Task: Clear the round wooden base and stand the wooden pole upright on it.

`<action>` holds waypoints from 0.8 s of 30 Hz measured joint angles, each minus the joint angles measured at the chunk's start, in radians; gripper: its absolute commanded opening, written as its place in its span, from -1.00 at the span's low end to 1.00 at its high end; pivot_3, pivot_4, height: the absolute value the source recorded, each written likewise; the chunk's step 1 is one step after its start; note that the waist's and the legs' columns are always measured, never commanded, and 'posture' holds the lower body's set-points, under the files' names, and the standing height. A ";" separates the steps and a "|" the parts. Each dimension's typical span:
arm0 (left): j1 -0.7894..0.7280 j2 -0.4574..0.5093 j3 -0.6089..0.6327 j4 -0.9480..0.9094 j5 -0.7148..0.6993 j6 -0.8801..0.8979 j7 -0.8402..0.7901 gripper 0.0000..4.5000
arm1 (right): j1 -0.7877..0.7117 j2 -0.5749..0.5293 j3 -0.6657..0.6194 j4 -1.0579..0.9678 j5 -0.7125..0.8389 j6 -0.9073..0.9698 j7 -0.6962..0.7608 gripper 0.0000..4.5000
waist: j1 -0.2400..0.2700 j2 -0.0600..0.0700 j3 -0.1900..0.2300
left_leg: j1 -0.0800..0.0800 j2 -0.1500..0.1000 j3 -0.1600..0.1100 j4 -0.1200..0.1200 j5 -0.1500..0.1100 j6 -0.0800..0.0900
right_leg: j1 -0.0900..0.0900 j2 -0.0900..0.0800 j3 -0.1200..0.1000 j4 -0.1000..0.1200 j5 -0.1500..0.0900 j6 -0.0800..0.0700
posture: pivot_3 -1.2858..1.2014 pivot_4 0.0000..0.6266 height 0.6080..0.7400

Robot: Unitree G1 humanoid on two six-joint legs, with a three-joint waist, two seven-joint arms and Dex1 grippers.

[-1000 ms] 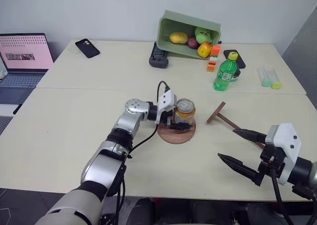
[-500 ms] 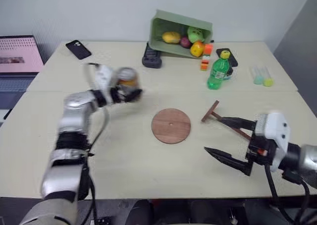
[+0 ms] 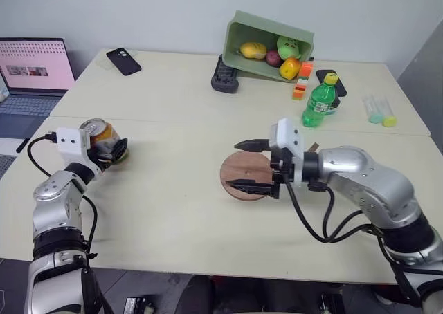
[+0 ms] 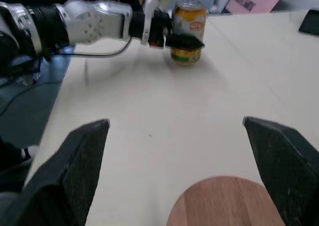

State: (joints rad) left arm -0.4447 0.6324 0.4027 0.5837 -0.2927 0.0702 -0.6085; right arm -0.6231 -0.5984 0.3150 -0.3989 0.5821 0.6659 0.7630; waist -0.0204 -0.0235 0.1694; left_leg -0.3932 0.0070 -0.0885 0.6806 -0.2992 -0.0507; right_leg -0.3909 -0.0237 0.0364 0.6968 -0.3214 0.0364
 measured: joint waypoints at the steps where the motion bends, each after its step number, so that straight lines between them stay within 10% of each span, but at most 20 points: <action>1: 0.007 -0.002 0.001 -0.002 -0.003 0.000 0.009 0.58 | -0.004 0.011 0.004 0.012 -0.017 -0.004 0.002 1.00 | -0.004 0.000 0.000 | 0.000 0.000 0.000 0.000 0.000 0.000 | 0.000 0.000 0.000 0.000 0.000 0.000 | 0.03 -0.52 1.00; 5: 0.016 -0.009 0.002 -0.005 -0.012 0.000 0.038 0.58 | -0.006 0.026 0.010 0.026 -0.063 -0.011 0.010 1.00 | -0.009 0.000 0.000 | 0.000 0.001 0.000 0.000 0.000 0.000 | -0.001 0.000 0.000 0.001 0.000 0.000 | 0.03 -0.52 1.00; 8: 0.016 -0.009 0.002 -0.005 -0.014 0.003 0.056 0.98 | -0.005 0.032 0.009 0.025 -0.073 -0.012 0.026 1.00 | -0.011 0.000 0.000 | 0.000 0.001 0.000 0.000 0.000 0.000 | -0.001 0.001 0.000 0.001 0.000 0.000 | 0.03 -0.52 1.00; 24: 0.176 -0.006 0.021 -0.182 -0.051 0.091 0.059 0.98 | 0.042 0.031 -0.024 -0.024 -0.070 -0.012 0.079 1.00 | -0.012 0.000 0.000 | 0.001 0.002 0.001 -0.001 0.000 0.000 | -0.001 0.001 0.001 0.001 0.000 0.000 | 0.03 -0.52 1.00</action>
State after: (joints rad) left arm -0.2689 0.6266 0.4241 0.4020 -0.3439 0.1608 -0.5500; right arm -0.5815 -0.5678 0.2908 -0.4230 0.5119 0.6537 0.8423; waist -0.0323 -0.0233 0.1693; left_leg -0.3922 0.0090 -0.0876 0.6794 -0.2995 -0.0503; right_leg -0.3919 -0.0230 0.0376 0.6983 -0.3214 0.0363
